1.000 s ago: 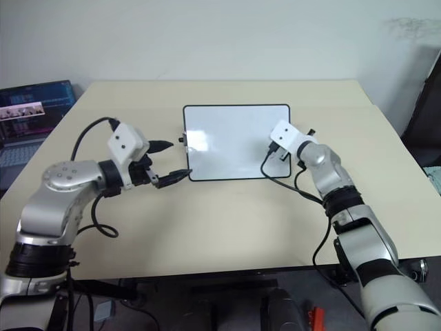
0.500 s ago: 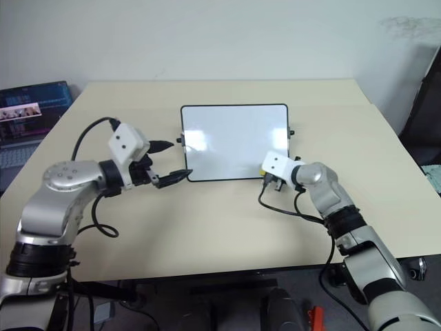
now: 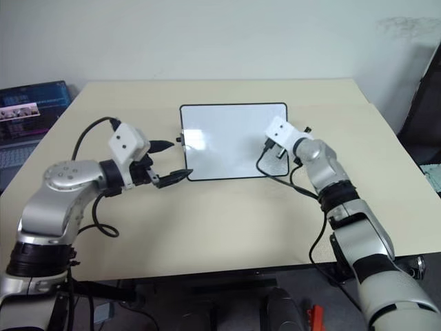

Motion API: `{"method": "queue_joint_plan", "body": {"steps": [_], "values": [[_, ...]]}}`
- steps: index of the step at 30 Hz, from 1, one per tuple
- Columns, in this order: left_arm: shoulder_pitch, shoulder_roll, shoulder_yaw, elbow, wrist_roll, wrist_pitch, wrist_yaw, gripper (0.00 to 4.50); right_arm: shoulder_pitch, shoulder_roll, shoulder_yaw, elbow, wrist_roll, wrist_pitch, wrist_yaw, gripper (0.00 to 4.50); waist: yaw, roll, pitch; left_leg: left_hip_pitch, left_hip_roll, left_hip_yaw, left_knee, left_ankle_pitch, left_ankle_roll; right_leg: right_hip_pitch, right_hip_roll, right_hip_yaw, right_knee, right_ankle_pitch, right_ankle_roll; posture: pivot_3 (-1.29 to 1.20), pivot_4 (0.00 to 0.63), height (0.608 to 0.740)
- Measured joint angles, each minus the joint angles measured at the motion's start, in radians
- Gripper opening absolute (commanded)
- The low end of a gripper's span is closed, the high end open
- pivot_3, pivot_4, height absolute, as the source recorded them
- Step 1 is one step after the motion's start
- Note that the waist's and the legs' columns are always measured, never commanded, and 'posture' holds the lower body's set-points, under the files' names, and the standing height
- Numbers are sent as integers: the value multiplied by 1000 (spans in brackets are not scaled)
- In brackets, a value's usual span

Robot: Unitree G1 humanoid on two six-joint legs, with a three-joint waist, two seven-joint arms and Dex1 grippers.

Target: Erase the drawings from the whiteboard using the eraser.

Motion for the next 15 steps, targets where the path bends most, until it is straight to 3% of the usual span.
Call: {"method": "queue_joint_plan", "body": {"steps": [6,15], "values": [[0,0,0,0,0,0,0,4500,25,-10,3,-38,0,-7,48,974,-2,0,0,0,0,0,-1,0,0,0,0,0,0,0,0,0,150,740],[0,0,0,0,0,-2,0,4500,191,-55,67,-271,1,68,316,974,-6,-1,0,1,0,0,-4,-1,-1,0,0,0,-2,3,5,0,150,740]]}}
